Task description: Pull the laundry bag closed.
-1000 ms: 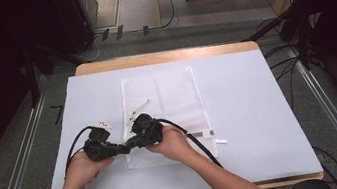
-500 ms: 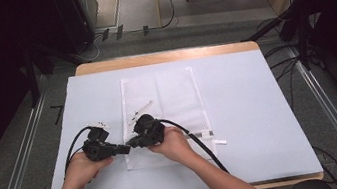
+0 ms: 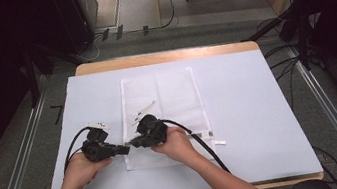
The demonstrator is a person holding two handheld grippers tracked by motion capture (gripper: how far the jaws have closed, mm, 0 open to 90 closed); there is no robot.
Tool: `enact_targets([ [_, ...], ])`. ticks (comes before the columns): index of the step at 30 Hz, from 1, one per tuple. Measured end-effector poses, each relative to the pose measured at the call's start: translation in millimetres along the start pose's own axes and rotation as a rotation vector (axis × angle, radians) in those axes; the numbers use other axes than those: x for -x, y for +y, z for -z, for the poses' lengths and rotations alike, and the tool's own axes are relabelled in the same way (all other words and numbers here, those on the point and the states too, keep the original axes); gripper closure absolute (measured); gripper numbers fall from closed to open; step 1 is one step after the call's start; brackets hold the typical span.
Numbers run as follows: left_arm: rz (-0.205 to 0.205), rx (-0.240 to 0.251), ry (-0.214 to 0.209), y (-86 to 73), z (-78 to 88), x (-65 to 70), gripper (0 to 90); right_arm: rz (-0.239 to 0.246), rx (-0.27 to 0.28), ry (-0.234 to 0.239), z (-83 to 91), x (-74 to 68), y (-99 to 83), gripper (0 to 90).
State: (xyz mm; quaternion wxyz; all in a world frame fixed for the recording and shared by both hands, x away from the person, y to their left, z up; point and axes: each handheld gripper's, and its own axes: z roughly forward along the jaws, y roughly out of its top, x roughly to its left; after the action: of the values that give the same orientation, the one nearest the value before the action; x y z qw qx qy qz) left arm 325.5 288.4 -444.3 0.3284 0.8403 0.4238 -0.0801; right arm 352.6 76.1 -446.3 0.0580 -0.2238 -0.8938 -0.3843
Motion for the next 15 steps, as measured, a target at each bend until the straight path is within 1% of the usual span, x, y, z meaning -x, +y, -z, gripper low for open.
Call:
enact_targets([
  [3,0.005,0.003,0.003,-0.7,2.1,-1.4,88.5,-0.005,-0.011,-0.015,0.4,2.0,-2.5,87.8],
  [4,0.007,0.002,0.000,-1.0,2.9,-2.2,88.5,-0.021,-0.011,-0.015,1.4,3.3,-3.8,87.8],
  [6,0.004,0.005,-0.004,-1.3,2.9,-2.2,88.5,-0.025,0.001,-0.005,3.3,5.6,-5.6,87.8],
  [7,0.001,0.004,-0.002,-1.0,2.8,-2.0,88.5,-0.029,-0.008,-0.004,4.5,5.1,-6.0,87.8],
  [9,0.001,0.007,-0.002,-0.9,2.8,-1.7,88.4,-0.018,-0.007,-0.010,4.9,5.3,-6.2,87.8],
  [11,0.001,0.008,0.001,-1.3,3.3,-1.4,88.4,-0.019,-0.004,-0.006,4.9,6.1,-6.4,87.8],
  [13,-0.002,0.006,0.001,-2.0,4.7,-2.5,88.4,-0.019,-0.008,-0.012,5.0,7.1,-7.4,87.8],
  [15,0.002,0.009,0.000,-2.6,5.4,-3.4,88.4,-0.034,-0.011,-0.014,5.9,8.3,-9.0,87.8],
])
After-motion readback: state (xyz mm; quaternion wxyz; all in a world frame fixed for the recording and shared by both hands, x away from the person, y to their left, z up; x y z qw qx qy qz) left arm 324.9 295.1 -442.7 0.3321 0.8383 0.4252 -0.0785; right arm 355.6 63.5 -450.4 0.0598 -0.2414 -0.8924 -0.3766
